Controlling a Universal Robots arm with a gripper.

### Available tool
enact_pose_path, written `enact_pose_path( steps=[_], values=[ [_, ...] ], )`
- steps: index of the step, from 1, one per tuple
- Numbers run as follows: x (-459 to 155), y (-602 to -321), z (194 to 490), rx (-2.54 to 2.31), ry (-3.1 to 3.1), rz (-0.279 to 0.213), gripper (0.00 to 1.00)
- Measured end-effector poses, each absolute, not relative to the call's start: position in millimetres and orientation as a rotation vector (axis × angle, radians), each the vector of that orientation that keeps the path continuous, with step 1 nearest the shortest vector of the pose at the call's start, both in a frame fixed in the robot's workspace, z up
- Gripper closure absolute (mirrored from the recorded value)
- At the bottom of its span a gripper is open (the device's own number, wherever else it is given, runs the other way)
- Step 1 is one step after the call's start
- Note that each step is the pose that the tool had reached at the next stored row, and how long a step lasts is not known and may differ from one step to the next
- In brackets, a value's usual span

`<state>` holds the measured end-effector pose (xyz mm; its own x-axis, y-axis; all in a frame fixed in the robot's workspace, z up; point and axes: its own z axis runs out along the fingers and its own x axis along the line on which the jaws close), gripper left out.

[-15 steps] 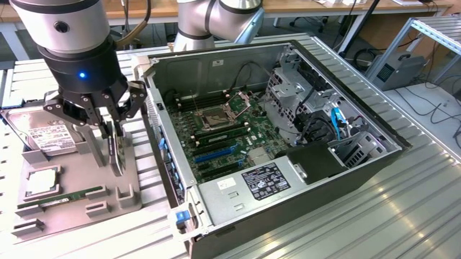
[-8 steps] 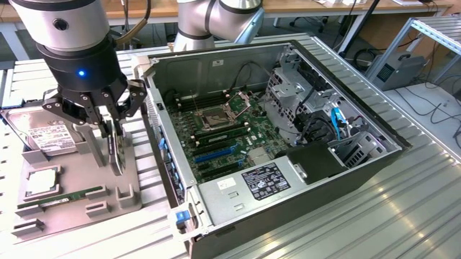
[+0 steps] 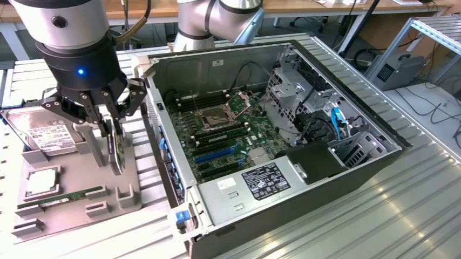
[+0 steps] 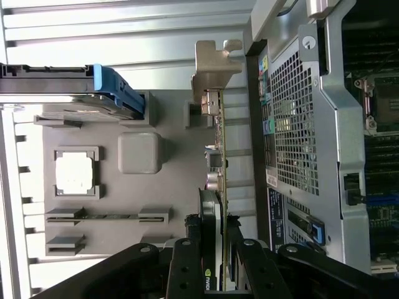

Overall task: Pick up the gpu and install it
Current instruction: 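Pick up the gpu and move the gpu toward the slot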

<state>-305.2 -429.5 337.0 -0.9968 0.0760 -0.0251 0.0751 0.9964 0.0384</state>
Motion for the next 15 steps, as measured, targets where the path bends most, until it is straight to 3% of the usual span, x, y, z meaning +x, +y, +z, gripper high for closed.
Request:
enact_pose_path(
  steps=[15],
  values=[
    [-305.2, -429.5, 342.0, 0.118, 3.112, 0.058, 0.73]
  ],
)
